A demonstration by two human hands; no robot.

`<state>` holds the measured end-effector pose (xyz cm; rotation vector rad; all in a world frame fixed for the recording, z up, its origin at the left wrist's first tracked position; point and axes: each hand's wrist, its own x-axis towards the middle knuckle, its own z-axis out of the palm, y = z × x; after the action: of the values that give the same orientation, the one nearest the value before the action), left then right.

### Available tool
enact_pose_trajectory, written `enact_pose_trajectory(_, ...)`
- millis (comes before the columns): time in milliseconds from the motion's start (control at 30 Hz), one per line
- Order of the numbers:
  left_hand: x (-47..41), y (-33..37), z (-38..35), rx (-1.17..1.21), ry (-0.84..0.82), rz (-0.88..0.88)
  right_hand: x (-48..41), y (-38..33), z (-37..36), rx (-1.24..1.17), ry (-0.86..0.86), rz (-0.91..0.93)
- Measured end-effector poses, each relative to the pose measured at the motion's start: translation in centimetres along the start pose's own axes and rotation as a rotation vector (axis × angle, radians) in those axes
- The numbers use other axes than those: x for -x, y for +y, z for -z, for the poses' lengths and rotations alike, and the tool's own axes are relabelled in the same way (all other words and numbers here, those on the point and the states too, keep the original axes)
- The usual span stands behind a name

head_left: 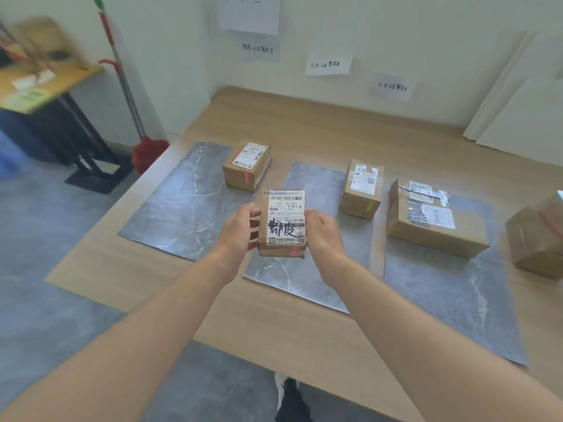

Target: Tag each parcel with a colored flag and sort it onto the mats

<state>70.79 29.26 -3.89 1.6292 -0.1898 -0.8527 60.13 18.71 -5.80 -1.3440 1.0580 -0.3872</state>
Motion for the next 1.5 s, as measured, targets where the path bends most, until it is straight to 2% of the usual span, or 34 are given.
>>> enact_pose_trajectory(300, -10.7, 0.5, 3.9, -0.031, 0.11, 0.072, -10.1, -0.2, -7.1, 0.036, -0.11, -0.086)
enact_pose_trajectory(600, -19.6, -1.0, 8.6, -0.032, 0.105, 0.18, -16.4, 1.1, -13.6, 0.067, -0.163, -0.223)
enact_pose_trajectory(900, -28.4, -2.8, 12.6, -0.09, 0.003, 0.262, -20.6, 2.9, -20.2, -0.006, -0.034, -0.328)
enact_pose_trajectory(1200, -31.5, -2.8, 14.6, -0.159, -0.1, 0.317, -21.6, 4.0, -23.4, -0.058, 0.112, -0.358)
enact_pose_trajectory(1500, -31.0, -0.7, 14.3, -0.283, -0.123, 0.193, -20.5, 1.2, -22.1, -0.025, 0.227, -0.302)
